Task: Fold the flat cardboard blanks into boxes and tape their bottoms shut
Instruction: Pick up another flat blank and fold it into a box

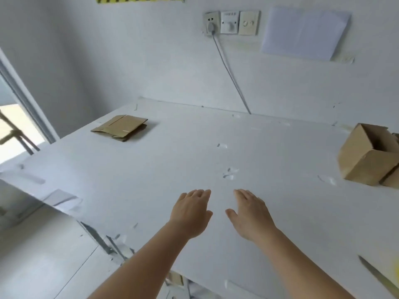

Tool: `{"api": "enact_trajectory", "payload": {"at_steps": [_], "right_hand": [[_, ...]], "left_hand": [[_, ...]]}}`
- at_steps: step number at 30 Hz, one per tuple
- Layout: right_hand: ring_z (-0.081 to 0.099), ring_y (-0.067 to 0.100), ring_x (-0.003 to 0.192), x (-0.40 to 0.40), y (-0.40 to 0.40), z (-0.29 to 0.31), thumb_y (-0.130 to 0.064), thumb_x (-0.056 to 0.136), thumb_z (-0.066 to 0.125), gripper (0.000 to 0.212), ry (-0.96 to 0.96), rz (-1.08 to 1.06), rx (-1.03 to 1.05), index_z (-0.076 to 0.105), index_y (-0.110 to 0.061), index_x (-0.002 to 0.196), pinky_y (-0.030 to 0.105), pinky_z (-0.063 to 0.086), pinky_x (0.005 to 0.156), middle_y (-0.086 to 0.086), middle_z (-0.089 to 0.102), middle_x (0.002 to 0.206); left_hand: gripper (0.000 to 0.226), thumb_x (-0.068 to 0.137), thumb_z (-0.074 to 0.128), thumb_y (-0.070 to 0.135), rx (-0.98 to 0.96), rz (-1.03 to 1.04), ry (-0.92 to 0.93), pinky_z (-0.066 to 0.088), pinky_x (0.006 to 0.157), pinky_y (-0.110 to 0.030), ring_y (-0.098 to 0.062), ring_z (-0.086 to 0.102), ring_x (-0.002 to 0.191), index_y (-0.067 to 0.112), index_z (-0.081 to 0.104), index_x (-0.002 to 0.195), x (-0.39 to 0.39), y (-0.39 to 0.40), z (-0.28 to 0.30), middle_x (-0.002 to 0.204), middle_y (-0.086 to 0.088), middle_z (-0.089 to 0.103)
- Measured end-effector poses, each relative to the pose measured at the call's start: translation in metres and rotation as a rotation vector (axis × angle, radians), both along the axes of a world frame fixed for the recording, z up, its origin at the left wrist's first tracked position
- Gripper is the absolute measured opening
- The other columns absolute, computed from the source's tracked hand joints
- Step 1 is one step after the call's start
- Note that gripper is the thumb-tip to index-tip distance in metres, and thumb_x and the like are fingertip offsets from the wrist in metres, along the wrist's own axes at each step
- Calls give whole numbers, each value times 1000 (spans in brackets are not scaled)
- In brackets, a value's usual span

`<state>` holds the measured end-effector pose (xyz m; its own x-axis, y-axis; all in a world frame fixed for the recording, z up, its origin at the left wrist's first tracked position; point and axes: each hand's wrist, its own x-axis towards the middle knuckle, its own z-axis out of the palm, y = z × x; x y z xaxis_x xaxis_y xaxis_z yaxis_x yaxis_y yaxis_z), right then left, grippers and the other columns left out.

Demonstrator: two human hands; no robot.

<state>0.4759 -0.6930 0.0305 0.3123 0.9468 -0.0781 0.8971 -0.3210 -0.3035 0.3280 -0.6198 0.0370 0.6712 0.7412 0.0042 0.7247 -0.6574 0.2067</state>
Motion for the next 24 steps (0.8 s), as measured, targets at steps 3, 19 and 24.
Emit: {"api": "enact_trajectory", "payload": {"at_steps": [3, 19, 24], "right_hand": [[14, 18, 145, -58, 18, 2, -41, 98, 39, 63, 4, 66, -3, 16, -12, 150, 35, 13, 118, 0, 20, 157], [9, 16, 146, -232, 149, 6, -40, 99, 37, 64, 0, 363, -23, 12, -14, 151, 35, 9, 119, 1, 14, 159], [14, 17, 145, -253, 226, 8, -38, 98, 39, 60, 2, 388, 23, 18, -12, 149, 33, 13, 117, -1, 21, 156]], "left_hand": [[58, 98, 44, 34, 18, 67, -10, 19, 114, -29, -16, 29, 141, 18, 23, 150, -64, 9, 5, 151, 2, 36], [58, 98, 44, 34, 20, 348, -18, 21, 113, -30, -18, 30, 140, 19, 23, 151, -256, 96, 15, 153, 3, 34], [57, 99, 44, 33, 40, 379, -11, 21, 111, -29, -17, 31, 139, 20, 24, 150, -281, 169, 18, 152, 4, 35]]}}
